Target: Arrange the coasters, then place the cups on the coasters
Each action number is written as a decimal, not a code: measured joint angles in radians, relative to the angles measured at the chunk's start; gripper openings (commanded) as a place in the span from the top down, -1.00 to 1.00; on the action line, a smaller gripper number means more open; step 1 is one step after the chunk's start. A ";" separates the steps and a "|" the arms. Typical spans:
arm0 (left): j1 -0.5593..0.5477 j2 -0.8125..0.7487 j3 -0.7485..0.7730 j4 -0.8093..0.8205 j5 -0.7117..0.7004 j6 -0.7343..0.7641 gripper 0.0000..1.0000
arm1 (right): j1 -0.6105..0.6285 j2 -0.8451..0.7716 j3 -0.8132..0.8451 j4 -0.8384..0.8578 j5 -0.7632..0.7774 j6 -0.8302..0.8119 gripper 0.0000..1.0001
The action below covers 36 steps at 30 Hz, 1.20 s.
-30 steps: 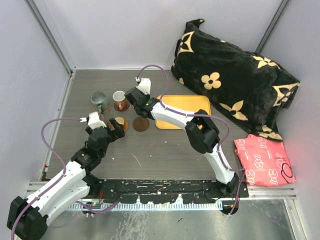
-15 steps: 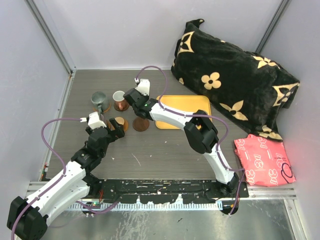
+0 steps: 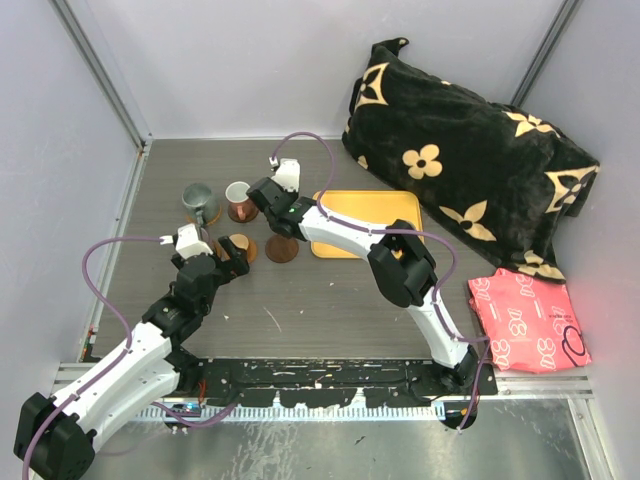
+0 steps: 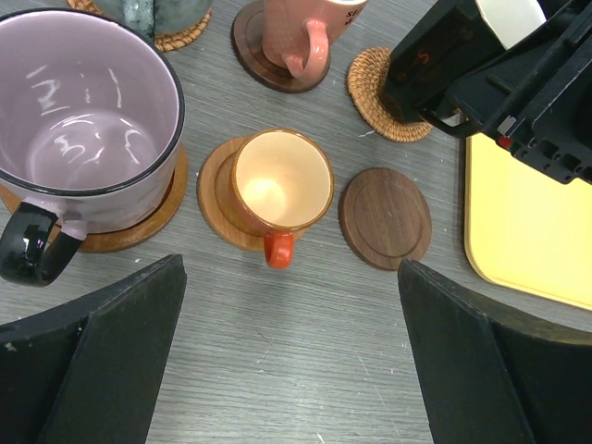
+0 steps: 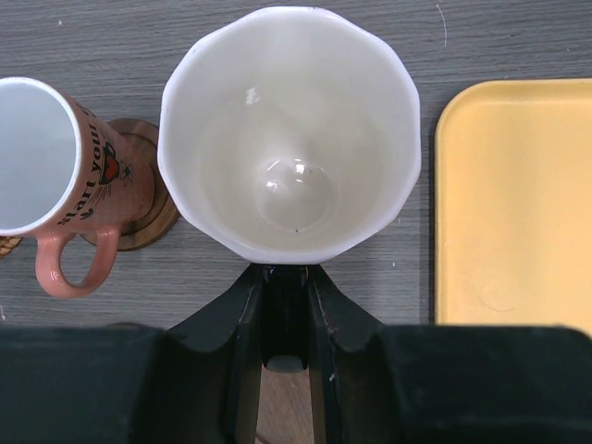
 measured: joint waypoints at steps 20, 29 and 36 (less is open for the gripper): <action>0.000 0.000 -0.002 0.000 0.000 -0.010 -0.97 | 0.000 0.000 0.002 0.032 0.004 0.013 0.14; 0.000 0.000 -0.002 0.000 0.000 -0.010 -0.96 | 0.005 0.000 0.002 0.044 0.011 0.014 -0.06; 0.000 0.000 -0.002 0.000 0.000 -0.010 -0.97 | 0.011 -0.008 -0.018 0.052 0.019 0.016 -0.11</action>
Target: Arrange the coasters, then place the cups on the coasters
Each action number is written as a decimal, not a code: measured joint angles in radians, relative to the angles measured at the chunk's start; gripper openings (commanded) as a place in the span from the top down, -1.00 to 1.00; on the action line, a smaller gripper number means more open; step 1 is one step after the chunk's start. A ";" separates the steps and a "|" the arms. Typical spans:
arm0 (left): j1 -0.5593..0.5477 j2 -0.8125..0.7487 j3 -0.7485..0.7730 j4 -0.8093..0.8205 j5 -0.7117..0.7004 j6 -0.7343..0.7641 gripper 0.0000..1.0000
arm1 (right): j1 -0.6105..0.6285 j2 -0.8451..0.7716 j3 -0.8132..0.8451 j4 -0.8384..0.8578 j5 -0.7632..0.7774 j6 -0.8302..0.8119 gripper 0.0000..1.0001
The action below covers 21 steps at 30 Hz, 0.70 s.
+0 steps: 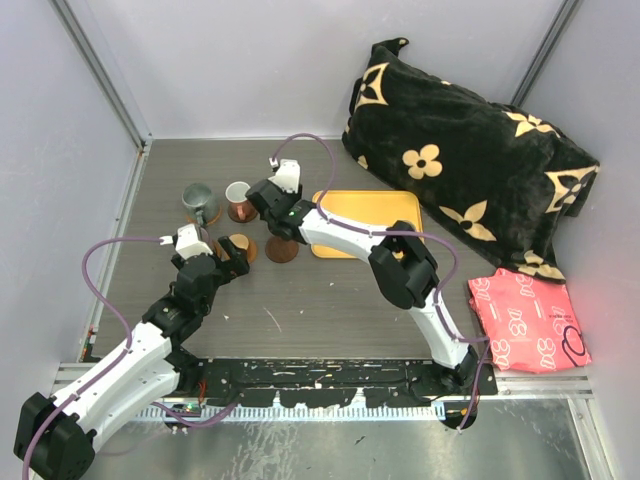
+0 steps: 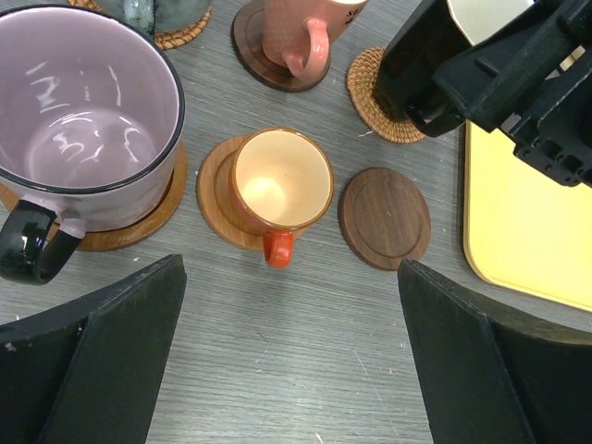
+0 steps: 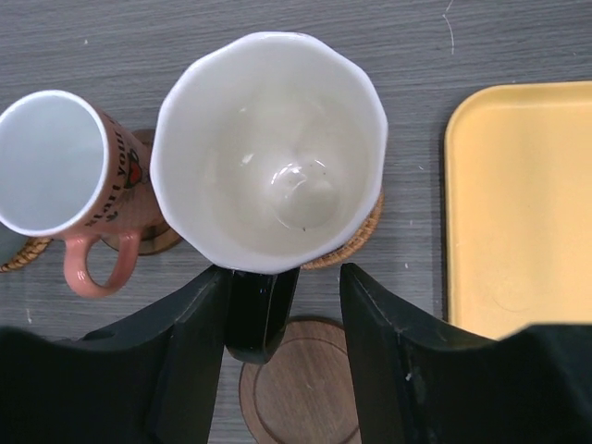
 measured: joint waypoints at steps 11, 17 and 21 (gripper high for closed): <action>0.000 0.000 0.000 0.000 0.000 0.000 -0.96 | 0.019 -0.119 -0.114 0.006 0.025 0.000 -0.13; 0.000 0.000 0.000 0.000 0.000 0.000 -0.96 | 0.045 -0.239 -0.203 0.021 0.046 -0.001 -0.14; 0.000 0.000 0.000 0.000 0.000 0.000 -0.96 | 0.057 -0.343 -0.296 0.031 0.073 -0.006 -0.14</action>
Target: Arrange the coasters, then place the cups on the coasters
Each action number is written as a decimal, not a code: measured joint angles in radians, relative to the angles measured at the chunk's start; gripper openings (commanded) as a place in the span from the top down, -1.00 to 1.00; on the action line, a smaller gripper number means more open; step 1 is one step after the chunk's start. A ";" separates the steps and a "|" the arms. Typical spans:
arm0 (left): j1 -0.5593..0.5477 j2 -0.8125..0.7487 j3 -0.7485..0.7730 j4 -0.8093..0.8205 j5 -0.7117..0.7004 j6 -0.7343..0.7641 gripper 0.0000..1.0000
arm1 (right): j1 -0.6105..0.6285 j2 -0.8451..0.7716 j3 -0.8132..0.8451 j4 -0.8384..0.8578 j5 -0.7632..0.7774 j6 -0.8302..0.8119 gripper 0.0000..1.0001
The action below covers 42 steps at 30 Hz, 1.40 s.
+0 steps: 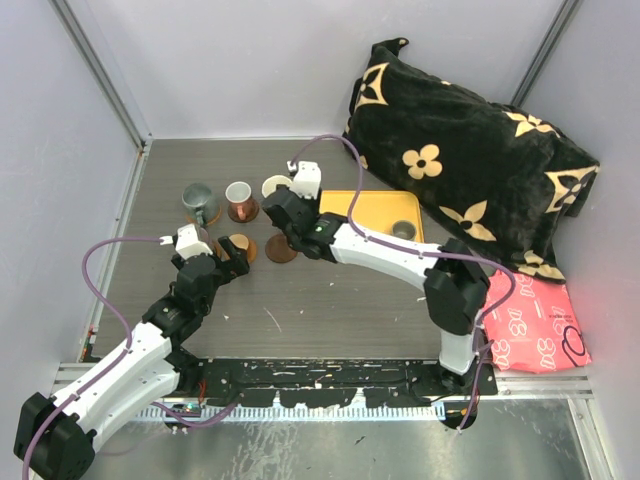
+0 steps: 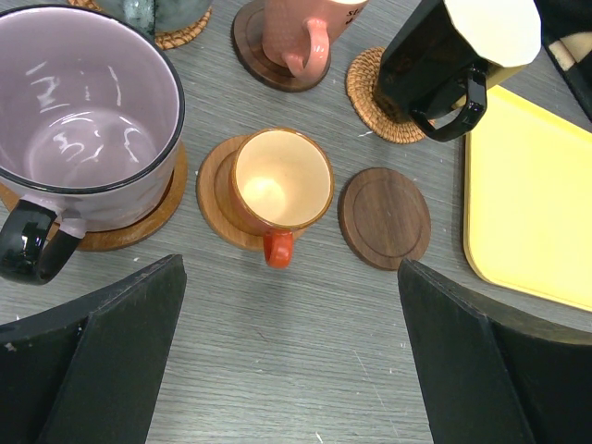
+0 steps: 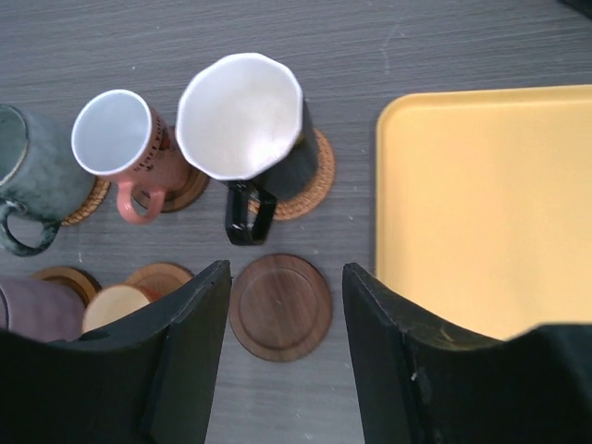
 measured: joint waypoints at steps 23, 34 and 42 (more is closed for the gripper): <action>0.000 -0.007 -0.003 0.000 0.000 0.000 -0.96 | -0.192 -0.529 -0.581 -0.057 0.117 -0.014 -0.08; 0.000 -0.006 -0.004 0.000 0.000 0.000 -0.96 | -0.304 -0.529 -0.721 -0.088 0.091 0.047 -0.07; 0.000 -0.003 -0.004 0.001 0.000 0.000 -0.97 | -0.374 -0.528 -0.805 -0.057 0.051 0.062 -0.06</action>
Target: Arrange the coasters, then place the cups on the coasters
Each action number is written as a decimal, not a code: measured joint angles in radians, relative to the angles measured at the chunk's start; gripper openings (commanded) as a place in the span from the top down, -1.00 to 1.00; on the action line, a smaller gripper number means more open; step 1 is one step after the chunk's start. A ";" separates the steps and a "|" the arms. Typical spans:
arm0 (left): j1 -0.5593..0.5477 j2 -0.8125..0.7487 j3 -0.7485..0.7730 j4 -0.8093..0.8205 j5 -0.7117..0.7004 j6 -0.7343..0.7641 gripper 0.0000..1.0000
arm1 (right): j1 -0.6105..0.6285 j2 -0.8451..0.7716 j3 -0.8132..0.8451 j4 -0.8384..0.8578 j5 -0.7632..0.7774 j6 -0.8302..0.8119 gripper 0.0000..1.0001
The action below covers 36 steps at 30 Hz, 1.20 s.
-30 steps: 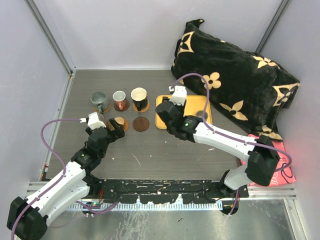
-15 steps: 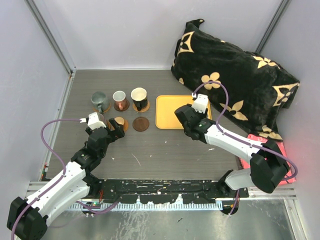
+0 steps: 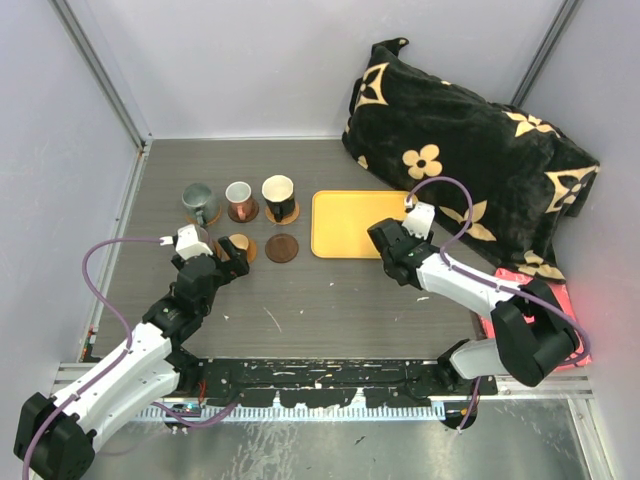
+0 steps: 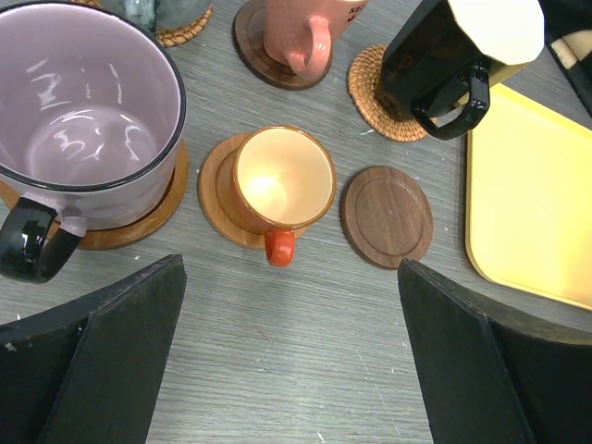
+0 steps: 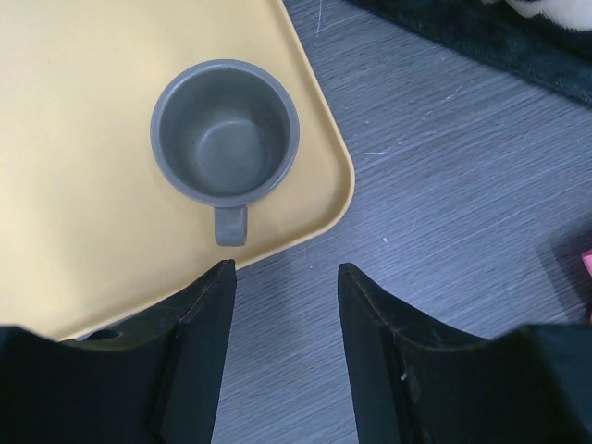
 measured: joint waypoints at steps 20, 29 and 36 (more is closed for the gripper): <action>0.000 0.016 -0.001 0.001 0.000 0.000 -0.97 | -0.032 0.106 -0.006 0.127 -0.062 -0.003 -0.07; 0.000 0.024 -0.001 0.003 0.000 0.000 -0.96 | -0.067 0.157 -0.006 0.197 -0.076 -0.023 0.01; 0.000 0.030 -0.001 0.004 0.000 0.000 -0.97 | -0.096 0.177 -0.006 0.246 -0.097 -0.039 0.35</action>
